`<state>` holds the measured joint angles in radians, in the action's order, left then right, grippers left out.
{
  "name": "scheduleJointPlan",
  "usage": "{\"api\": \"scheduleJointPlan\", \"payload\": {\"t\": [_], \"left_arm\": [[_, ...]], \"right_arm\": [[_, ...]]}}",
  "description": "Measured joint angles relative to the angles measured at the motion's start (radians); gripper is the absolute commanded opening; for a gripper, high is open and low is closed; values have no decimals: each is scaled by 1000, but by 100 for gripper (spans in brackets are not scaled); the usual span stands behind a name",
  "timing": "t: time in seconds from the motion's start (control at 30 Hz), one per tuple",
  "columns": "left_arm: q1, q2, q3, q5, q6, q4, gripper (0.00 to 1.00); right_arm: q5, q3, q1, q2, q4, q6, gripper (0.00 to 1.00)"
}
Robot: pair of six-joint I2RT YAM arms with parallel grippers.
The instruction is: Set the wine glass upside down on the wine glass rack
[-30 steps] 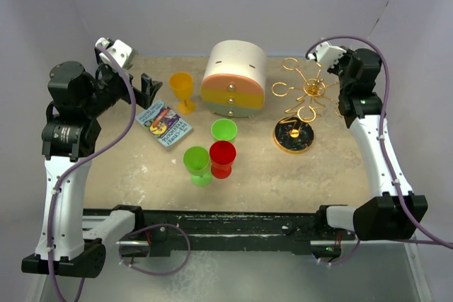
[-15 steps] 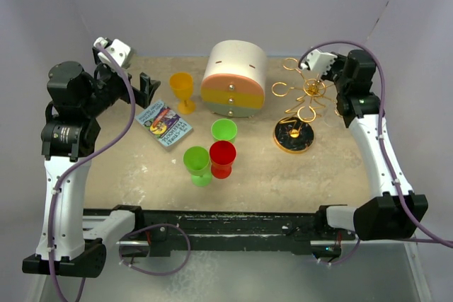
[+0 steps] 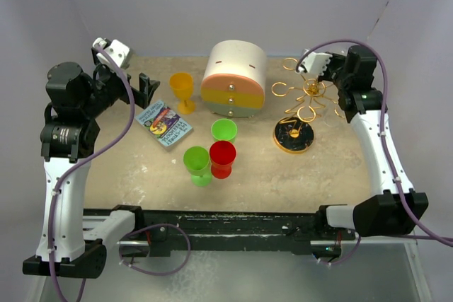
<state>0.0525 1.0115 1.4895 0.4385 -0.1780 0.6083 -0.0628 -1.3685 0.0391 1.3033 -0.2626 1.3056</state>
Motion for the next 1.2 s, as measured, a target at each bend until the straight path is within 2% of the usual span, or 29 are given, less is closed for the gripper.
{"api": "scheduleJointPlan", "payload": {"t": [0.7, 1.2], "left_arm": [[0, -6, -13, 9, 0, 0, 99], [0, -6, -13, 23, 0, 0, 99]], "right_arm": [[108, -55, 0, 26, -88, 8, 0], [108, -67, 0, 26, -106, 22, 0]]}}
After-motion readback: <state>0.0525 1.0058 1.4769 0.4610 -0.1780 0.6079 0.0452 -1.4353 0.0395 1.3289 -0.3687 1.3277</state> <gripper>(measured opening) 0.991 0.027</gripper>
